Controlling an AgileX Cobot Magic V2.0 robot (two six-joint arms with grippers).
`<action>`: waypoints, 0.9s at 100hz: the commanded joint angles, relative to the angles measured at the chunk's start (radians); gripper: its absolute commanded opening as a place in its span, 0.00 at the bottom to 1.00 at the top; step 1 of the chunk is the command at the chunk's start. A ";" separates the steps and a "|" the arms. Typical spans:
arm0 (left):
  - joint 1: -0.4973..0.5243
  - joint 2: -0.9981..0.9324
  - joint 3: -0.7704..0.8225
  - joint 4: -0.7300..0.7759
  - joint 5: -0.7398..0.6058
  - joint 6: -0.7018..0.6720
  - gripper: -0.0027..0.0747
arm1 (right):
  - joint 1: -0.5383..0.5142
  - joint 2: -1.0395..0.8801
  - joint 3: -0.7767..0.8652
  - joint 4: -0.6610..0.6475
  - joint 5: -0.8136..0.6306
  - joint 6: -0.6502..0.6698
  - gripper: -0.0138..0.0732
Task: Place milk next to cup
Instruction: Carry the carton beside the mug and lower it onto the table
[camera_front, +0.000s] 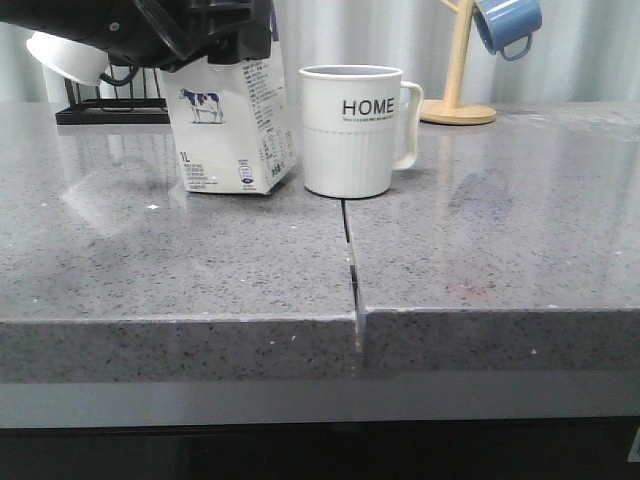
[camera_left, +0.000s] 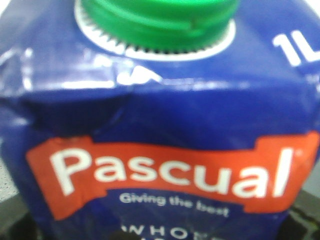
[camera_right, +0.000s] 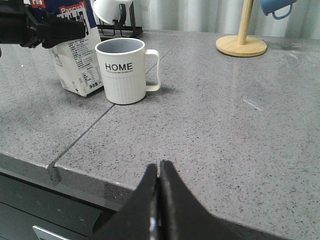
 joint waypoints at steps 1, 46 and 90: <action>-0.006 -0.034 -0.034 -0.007 -0.086 -0.002 0.59 | -0.001 0.000 -0.023 0.000 -0.075 -0.007 0.08; -0.009 -0.101 -0.031 -0.007 0.000 -0.002 0.90 | -0.001 0.000 -0.023 0.000 -0.075 -0.007 0.08; 0.005 -0.325 0.123 0.003 0.080 -0.002 0.52 | -0.001 0.000 -0.023 0.000 -0.075 -0.007 0.08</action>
